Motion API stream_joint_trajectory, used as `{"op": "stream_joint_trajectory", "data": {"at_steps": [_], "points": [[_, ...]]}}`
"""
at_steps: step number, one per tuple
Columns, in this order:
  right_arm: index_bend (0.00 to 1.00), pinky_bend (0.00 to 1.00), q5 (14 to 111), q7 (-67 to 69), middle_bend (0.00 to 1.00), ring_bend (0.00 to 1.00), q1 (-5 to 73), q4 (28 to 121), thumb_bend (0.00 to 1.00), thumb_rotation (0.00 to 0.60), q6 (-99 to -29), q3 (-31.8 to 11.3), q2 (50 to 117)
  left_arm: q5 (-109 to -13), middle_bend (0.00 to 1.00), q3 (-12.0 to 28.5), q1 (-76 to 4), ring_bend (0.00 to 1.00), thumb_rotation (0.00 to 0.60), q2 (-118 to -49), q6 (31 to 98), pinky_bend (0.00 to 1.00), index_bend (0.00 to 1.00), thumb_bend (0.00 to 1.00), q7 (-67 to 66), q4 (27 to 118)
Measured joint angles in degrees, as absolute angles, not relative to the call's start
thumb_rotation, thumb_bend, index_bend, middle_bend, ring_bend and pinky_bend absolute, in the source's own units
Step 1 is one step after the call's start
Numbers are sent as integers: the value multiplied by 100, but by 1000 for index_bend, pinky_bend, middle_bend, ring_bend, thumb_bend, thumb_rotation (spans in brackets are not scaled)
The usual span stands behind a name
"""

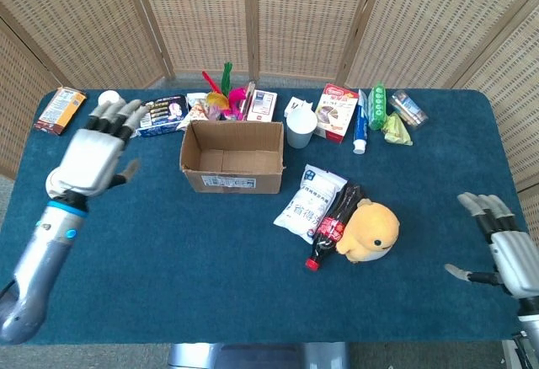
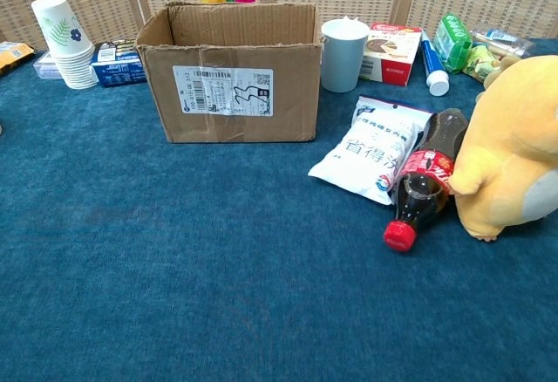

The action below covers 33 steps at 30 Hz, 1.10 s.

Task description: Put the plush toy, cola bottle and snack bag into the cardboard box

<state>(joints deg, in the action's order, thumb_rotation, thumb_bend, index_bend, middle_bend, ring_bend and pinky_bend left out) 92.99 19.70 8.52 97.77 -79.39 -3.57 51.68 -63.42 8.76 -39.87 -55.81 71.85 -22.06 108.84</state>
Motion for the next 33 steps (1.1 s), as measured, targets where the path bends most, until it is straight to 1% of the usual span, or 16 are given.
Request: {"op": "stream_joint_trajectory", "data": {"at_steps": [2,6,13,17,22,25,27,28,30,31,32,33], "points": [[0,0,9411,1997,0,0,1013,9804,0,600,-7761,-349,5149,-6453,0,776,-3755,0,600,-5400,7224,87,0,420,-1851,10858],[0,0,9592,1953,0,0,1435,9835,0,600,-7329,-378,5138,-6736,0,583,-3338,0,600,-5164,7307,82,0,420,-1126,10710],[0,0,9653,1524,0,0,1972,10066,0,600,-6679,-455,5208,-7199,0,300,-2668,0,600,-5068,7460,77,0,421,321,10268],[0,0,9613,1231,0,0,2169,10172,0,600,-6326,-460,5307,-7520,0,161,-2186,0,600,-5099,7754,77,0,420,983,10037],[0,0,9427,952,0,0,2457,10117,0,600,-5862,-459,5614,-7833,0,61,-1815,0,600,-5208,8096,78,0,420,1422,9778],[0,7,9294,831,0,0,2613,9995,0,600,-5678,-466,5784,-7852,0,60,-1722,0,600,-5271,8146,79,0,421,1506,9682],[0,31,9235,703,0,0,2671,9935,0,600,-5600,-471,5864,-7868,0,73,-1685,0,600,-5300,8143,79,0,422,1623,9614],[4,67,9202,641,0,0,2693,9912,2,600,-5572,-475,5905,-7880,0,84,-1668,0,600,-5308,8142,79,0,421,1672,9577],[60,188,9114,490,37,12,2733,9856,58,600,-5547,-495,6019,-7928,0,118,-1627,0,600,-5321,8162,79,0,419,1757,9512],[134,296,9073,428,113,65,2744,9829,134,600,-5550,-507,6076,-7955,0,128,-1612,0,600,-5324,8172,79,0,419,1779,9494],[234,418,9035,369,225,155,2748,9801,231,600,-5567,-522,6137,-7991,0,136,-1595,0,600,-5325,8184,80,0,420,1802,9473],[307,495,8997,303,303,230,2744,9764,292,600,-5622,-541,6209,-8019,0,142,-1583,0,600,-5325,8192,80,0,420,1828,9460]]}}
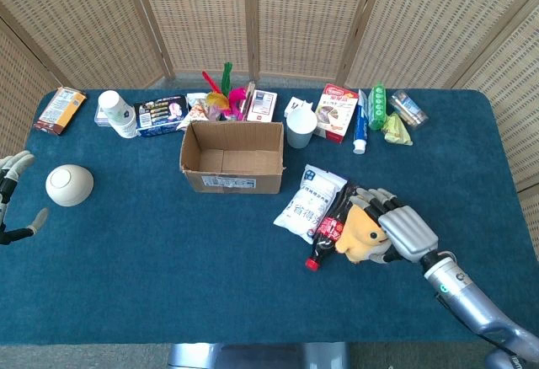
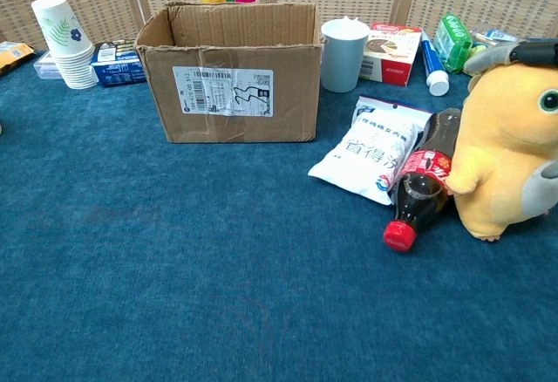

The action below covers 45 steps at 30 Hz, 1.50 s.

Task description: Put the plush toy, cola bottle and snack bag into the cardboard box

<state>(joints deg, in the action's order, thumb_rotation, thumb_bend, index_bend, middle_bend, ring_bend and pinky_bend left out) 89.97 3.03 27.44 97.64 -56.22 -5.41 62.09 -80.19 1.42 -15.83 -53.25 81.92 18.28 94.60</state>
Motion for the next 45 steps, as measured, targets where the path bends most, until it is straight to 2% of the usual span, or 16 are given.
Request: {"op": "stream_joint_trajectory", "data": {"at_steps": [2,5,7,15,22,26,32,39,45], "points": [[504,678,8988,227,474,419,2721,9692,435,600,-5777,-569,6317,-8075,0,161,-1554,0,600,-5322,8213,80,0,420,1892,9430],[642,802,9062,102,582,542,2650,9481,561,600,-6185,-597,6556,-8144,0,189,-1517,0,600,-5316,8244,80,0,420,1973,9396],[678,828,9162,56,607,568,2590,9277,614,600,-6499,-600,6727,-8182,0,203,-1498,0,600,-5312,8247,80,0,420,2004,9377],[706,846,9596,268,625,587,2447,8844,703,600,-7326,-613,6962,-8279,0,242,-1448,0,600,-5309,8218,80,0,420,2053,9359],[708,846,9742,161,625,587,2608,9338,703,600,-7544,-905,6721,-8383,0,268,-1397,0,600,-5288,8238,81,0,420,2086,9380],[705,846,9616,-142,625,587,2887,9920,698,600,-7466,-1328,6571,-8409,0,282,-1385,0,600,-5283,8200,82,0,420,2116,9380],[706,847,8804,-874,625,587,3643,10429,694,600,-7104,-2280,6652,-8491,0,296,-1343,0,600,-5262,8247,81,0,420,2134,9388],[705,846,7791,-1722,625,587,4672,10259,695,600,-6670,-3052,7116,-8652,0,327,-1242,0,600,-5229,8460,82,0,420,2213,9415],[707,846,7204,-2148,625,587,5405,9826,692,600,-6482,-3274,7750,-8640,0,356,-1245,0,600,-5256,8406,82,0,419,2144,9413]]}}
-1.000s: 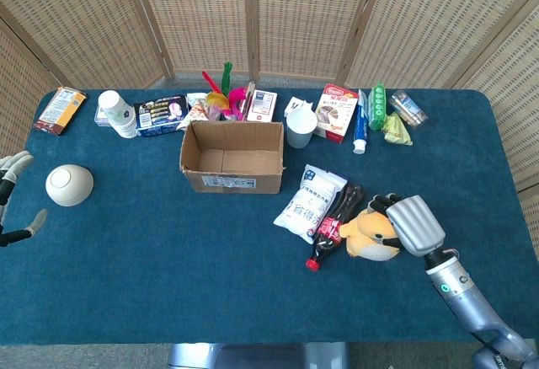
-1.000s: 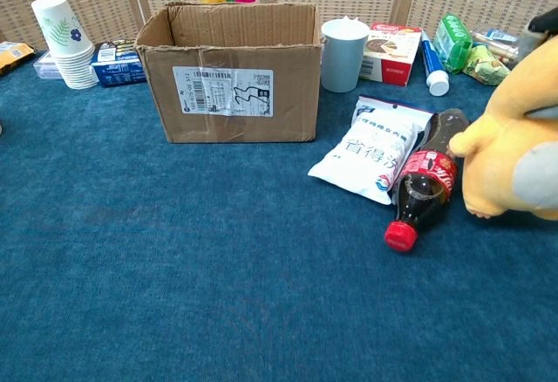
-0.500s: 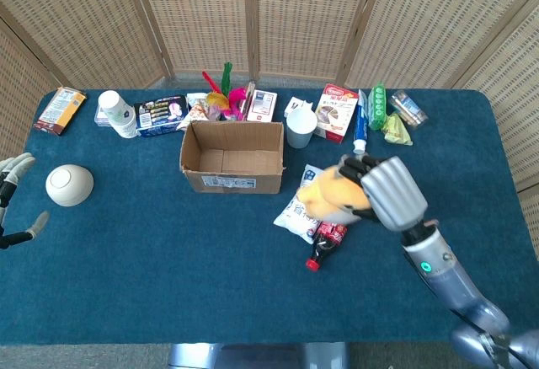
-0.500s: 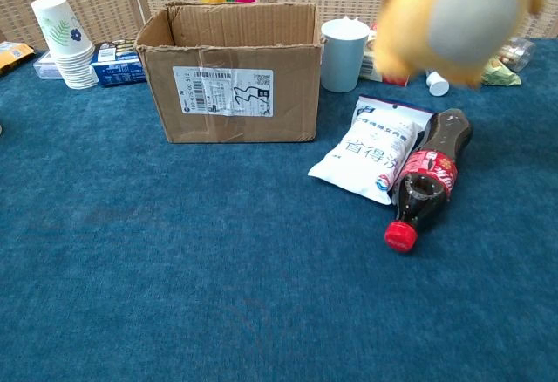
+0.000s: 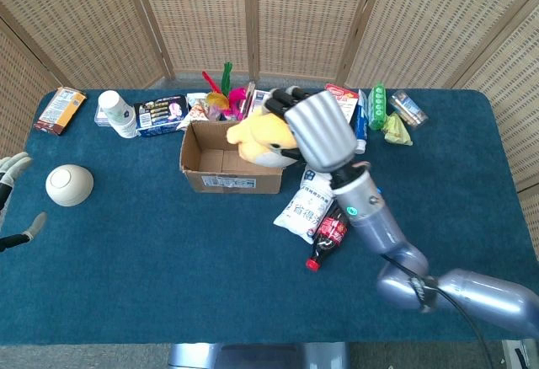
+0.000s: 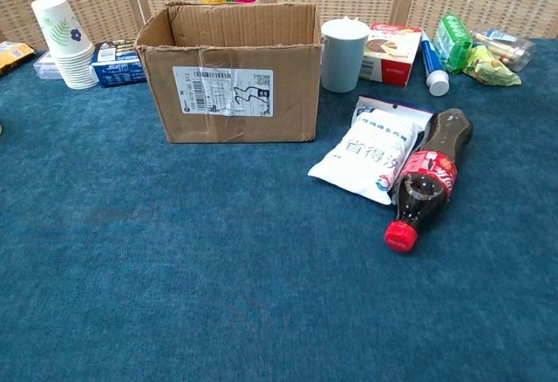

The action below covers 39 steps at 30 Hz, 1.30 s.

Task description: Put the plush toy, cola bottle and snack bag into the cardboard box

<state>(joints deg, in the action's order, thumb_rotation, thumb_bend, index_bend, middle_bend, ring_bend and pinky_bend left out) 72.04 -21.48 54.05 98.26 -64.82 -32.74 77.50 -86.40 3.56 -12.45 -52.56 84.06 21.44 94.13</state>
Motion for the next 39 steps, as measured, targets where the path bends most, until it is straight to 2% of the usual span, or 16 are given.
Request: {"op": "stream_joint_trajectory", "data": {"at_steps": [8,15,16,18,20,23,24,26,29,32,39], "points": [[707,846,6570,-2585,625,587,6280,9099,691,600,-6381,-3349,8757,-8478,0,412,-1296,0,600,-5312,8186,82,0,420,2136,9320],[679,842,6328,-2630,615,583,6751,7936,658,600,-6285,-3220,9548,-8334,0,475,-1291,0,600,-5345,8100,82,0,420,2132,9250],[627,827,6311,-2600,604,572,6793,7788,632,600,-6268,-3200,9626,-8318,0,481,-1294,0,600,-5350,8082,81,0,420,2130,9238],[453,776,6287,-2518,535,520,6882,7463,572,600,-6220,-3151,9769,-8276,0,494,-1300,0,600,-5362,8034,82,0,420,2116,9210],[219,689,6258,-2416,379,419,6935,7236,477,600,-6143,-3103,9854,-8232,0,507,-1309,0,600,-5373,7983,82,0,420,2107,9185],[43,568,6159,-2261,192,286,6955,7147,386,600,-5898,-3035,9863,-8190,0,530,-1329,0,600,-5389,7915,82,0,420,2095,9162],[21,537,6122,-2226,148,248,6950,7191,369,600,-5794,-3008,9820,-8188,0,535,-1335,0,600,-5393,7900,82,0,420,2093,9159],[0,450,6106,-2202,43,137,6931,7304,309,600,-5716,-2972,9720,-8190,0,538,-1345,0,600,-5403,7878,82,0,420,2073,9157],[0,367,6084,-2185,0,26,6875,7574,191,600,-5671,-2932,9517,-8194,0,535,-1360,0,600,-5419,7824,83,0,420,2025,9157],[0,309,6045,-2180,0,0,6802,7932,89,600,-5614,-2918,9264,-8200,0,540,-1369,0,600,-5436,7809,83,0,420,1969,9170],[0,266,5923,-2202,0,0,6626,8636,2,600,-5659,-2988,8653,-8252,0,535,-1359,0,600,-5457,7821,83,0,420,1854,9231]]}}
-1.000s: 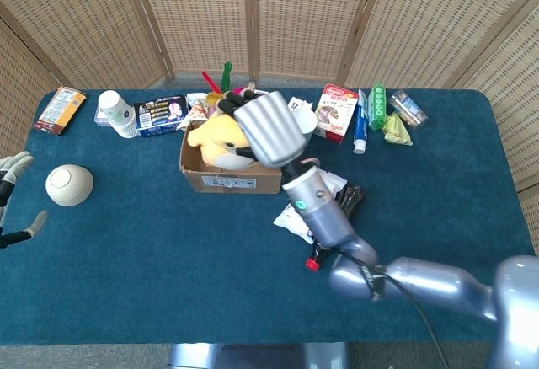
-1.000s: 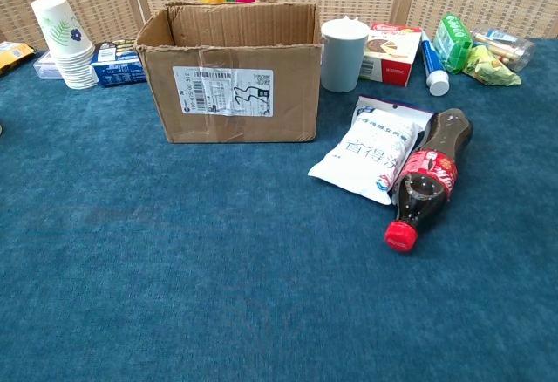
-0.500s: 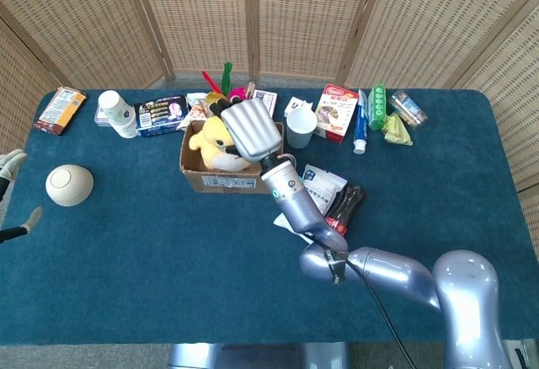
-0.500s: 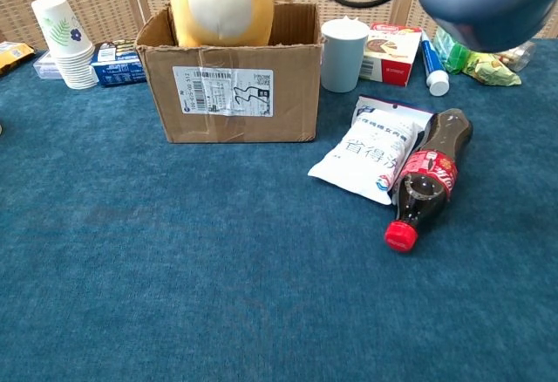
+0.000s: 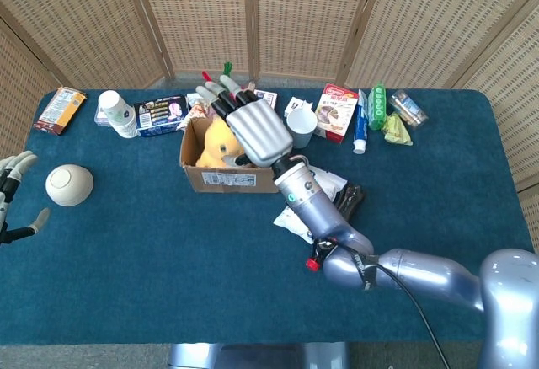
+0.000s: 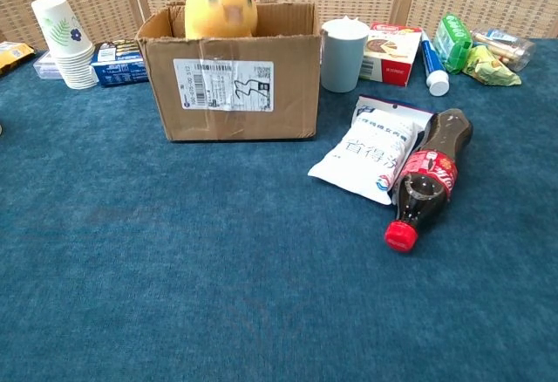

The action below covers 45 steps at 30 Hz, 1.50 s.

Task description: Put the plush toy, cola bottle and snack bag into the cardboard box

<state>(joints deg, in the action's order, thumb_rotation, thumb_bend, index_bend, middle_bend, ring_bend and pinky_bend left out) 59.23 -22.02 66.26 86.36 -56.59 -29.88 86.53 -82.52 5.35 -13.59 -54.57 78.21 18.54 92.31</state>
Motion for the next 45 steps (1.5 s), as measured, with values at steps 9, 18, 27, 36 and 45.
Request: {"op": "stream_joint_trajectory", "data": {"at_steps": [9,18,27,36,45], "points": [[0,265,5774,-2106,0,0,6401,8855,2,600,-5822,-3010,8260,-8273,0,543,-1373,0,600,-5474,7781,84,0,420,1783,9265],[0,266,6630,-1132,0,0,5610,9062,1,600,-6146,-2602,7614,-8342,0,535,-1366,0,600,-5475,7797,84,0,420,1757,9301],[120,264,8087,546,52,44,4528,8914,21,600,-6739,-1682,6921,-8475,0,506,-1341,0,600,-5462,7873,84,0,421,1698,9381],[260,261,9655,2117,159,93,3747,8107,54,600,-7735,-664,6557,-8569,0,485,-1300,0,600,-5430,7963,86,0,420,1715,9435],[263,263,10544,2493,171,104,3484,6880,175,600,-8038,78,6666,-8618,0,476,-1279,0,600,-5414,8005,88,0,420,1733,9450]]}}
